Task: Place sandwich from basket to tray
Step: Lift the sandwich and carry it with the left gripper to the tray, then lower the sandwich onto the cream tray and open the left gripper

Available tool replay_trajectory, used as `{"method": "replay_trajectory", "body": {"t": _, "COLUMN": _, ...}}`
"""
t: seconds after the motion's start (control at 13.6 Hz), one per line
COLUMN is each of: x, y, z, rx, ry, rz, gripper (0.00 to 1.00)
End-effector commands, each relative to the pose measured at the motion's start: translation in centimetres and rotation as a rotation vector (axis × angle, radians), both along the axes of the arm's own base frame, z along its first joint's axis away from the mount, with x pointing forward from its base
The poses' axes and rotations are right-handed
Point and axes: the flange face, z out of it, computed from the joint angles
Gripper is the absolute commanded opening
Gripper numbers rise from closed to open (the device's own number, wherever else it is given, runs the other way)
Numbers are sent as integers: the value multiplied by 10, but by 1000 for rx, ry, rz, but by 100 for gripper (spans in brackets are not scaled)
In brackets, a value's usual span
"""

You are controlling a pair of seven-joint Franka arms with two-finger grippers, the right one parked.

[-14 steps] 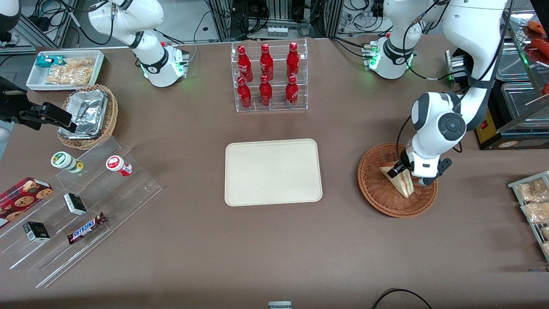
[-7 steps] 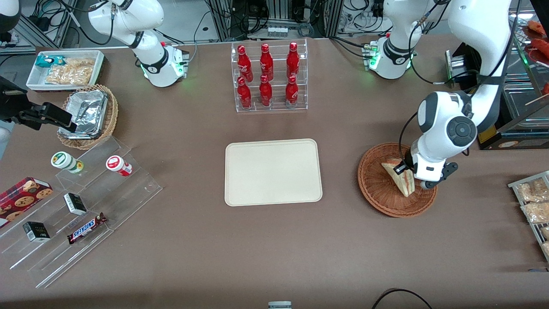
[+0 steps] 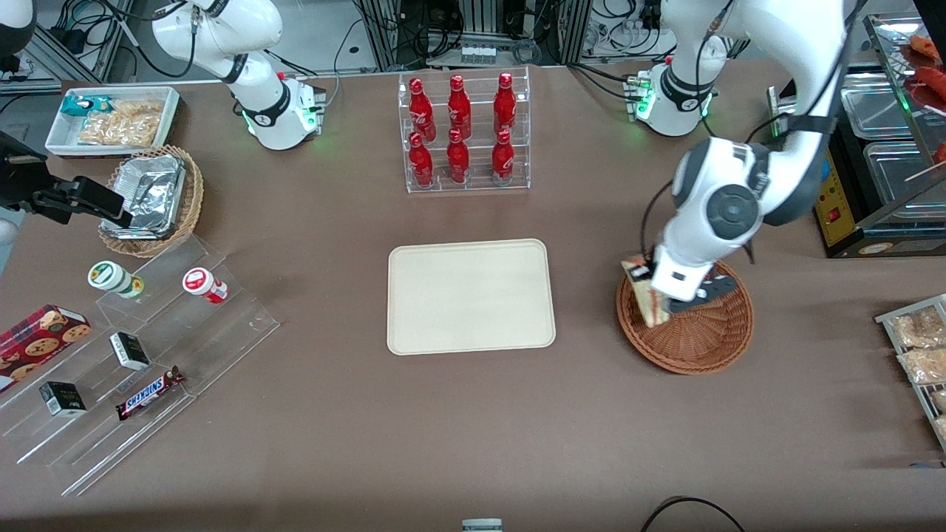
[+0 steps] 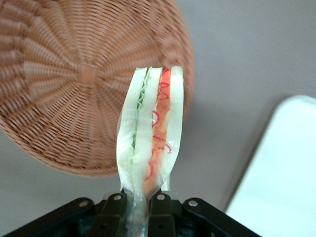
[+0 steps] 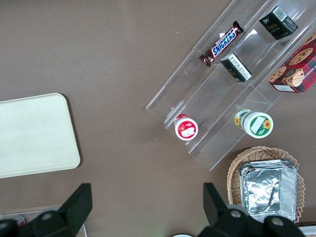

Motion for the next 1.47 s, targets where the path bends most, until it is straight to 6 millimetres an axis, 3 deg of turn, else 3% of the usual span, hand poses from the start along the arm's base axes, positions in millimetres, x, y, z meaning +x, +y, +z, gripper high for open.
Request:
{"method": "replay_trajectory", "body": {"t": 0.0, "x": -10, "y": -59, "z": 5, "rx": -16, "ry": -13, "rz": -90, "gripper": 9}}
{"method": "replay_trajectory", "body": {"t": 0.37, "x": -22, "y": -190, "z": -8, "rx": -69, "ry": -56, "rz": -93, "gripper": 9}}
{"method": "replay_trajectory", "body": {"t": 0.73, "x": -37, "y": -286, "z": -44, "rx": -50, "ry": -66, "rz": -36, "gripper": 9}}
{"method": "replay_trajectory", "body": {"t": 1.03, "x": -30, "y": -325, "z": -63, "rx": -4, "ry": -57, "rz": -10, "gripper": 9}}
{"method": "replay_trajectory", "body": {"t": 1.25, "x": -31, "y": -330, "z": -70, "rx": -1, "ry": -51, "rz": -15, "gripper": 9}}
{"method": "replay_trajectory", "body": {"t": 1.39, "x": -30, "y": -331, "z": -85, "rx": -8, "ry": -53, "rz": -17, "gripper": 9}}
